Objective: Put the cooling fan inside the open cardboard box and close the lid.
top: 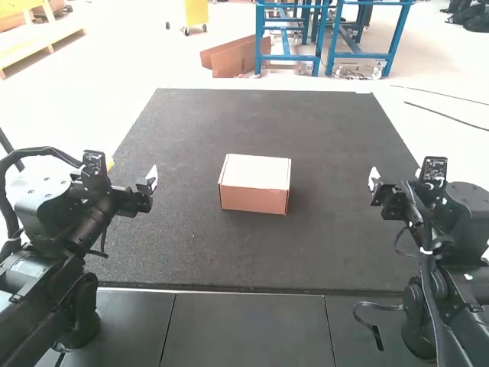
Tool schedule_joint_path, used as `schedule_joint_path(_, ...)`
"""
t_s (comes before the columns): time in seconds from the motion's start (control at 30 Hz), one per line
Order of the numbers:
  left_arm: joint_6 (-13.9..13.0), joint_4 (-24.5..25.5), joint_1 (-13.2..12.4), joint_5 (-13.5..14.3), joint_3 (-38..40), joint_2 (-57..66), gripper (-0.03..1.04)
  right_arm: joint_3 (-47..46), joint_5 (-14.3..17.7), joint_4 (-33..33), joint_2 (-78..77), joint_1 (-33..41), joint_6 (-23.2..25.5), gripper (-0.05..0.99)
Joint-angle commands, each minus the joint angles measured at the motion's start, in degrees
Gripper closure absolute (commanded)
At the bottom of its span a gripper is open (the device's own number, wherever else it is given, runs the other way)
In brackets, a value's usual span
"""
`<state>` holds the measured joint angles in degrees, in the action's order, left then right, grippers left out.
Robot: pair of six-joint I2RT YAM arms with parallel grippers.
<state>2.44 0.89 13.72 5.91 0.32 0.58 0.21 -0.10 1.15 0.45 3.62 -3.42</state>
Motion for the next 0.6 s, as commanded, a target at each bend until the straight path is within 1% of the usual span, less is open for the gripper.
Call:
schedule_joint_path(0.0,0.55,-0.36,-0.44,0.33,-0.32,-0.67,0.04,-0.21,0.80,-1.06,-0.36,-0.89,0.26,0.02)
schedule_joint_path(0.57,0.55,-0.45,-0.44,0.33,-0.32,-0.67,0.04,-0.21,0.45,-1.06,-0.36,0.25,-0.62,0.02)
